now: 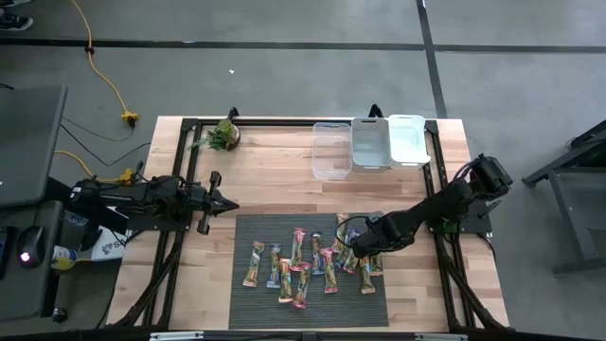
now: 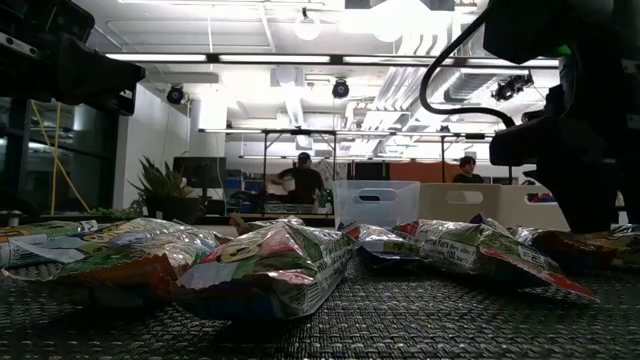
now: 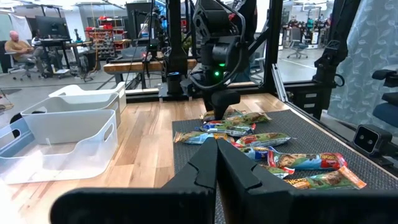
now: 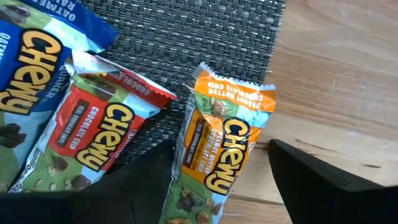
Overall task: Pick and place Granola Bars by type
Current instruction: Put the yellow granola bar into the transparent bin
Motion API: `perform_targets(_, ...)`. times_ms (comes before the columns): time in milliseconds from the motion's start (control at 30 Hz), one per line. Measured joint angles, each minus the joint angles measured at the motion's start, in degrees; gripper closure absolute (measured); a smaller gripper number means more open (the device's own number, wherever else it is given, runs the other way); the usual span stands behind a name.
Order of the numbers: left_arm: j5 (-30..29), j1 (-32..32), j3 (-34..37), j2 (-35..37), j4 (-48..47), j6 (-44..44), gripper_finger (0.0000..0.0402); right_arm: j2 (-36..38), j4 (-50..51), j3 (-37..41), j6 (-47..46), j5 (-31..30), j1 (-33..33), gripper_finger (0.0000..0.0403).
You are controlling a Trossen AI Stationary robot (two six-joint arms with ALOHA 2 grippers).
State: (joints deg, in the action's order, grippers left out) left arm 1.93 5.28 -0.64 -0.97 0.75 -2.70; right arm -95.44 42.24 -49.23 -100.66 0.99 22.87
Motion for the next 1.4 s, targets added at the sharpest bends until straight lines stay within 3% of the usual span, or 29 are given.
perform_targets(800, 0.00, 0.01, 0.00, 0.00, 0.00, 0.00, 0.0401, 0.08, 0.28, 0.20, 0.35, 0.88, -0.02, 0.0310)
perform_targets(1400, 0.00, 0.01, 0.01, 0.00, 0.00, 0.00, 0.0401, 3.81, 6.11, 0.35, 0.43, 3.37, -0.02, 0.0328)
